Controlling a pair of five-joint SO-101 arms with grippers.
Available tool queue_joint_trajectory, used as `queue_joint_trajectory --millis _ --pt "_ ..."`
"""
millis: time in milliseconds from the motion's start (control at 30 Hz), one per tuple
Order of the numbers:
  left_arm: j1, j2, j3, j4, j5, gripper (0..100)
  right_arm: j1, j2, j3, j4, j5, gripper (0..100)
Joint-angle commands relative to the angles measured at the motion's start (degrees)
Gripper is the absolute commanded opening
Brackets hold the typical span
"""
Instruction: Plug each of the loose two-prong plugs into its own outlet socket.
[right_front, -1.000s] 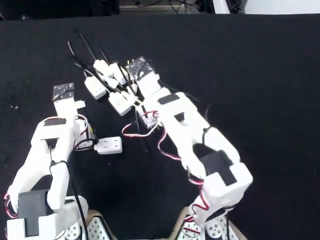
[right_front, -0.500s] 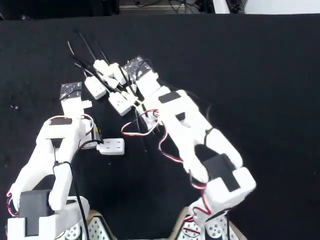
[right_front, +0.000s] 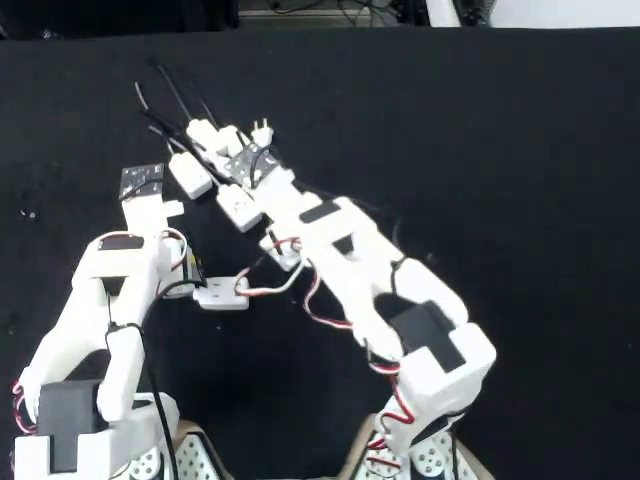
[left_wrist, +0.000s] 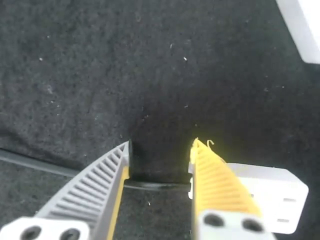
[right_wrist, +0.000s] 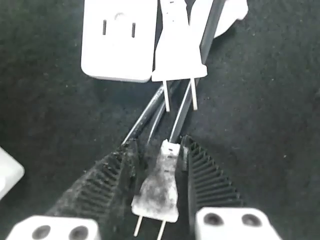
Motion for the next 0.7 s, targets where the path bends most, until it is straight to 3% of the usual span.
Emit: queue_joint_trajectory --millis 0,133,667 --pt "0.57 -0.79 -0.48 -0.53 0.35 20 2.20 -0.40 -4.00 2.55 0.97 13.7" --pt "0.57 -0.79 -0.48 -0.53 0.35 20 6.07 -0.75 -4.00 2.73 1.05 0.7" --pt "0.57 -0.26 -0.66 -0.53 0.26 20 21.45 -25.36 10.59 12.75 1.05 1.1"
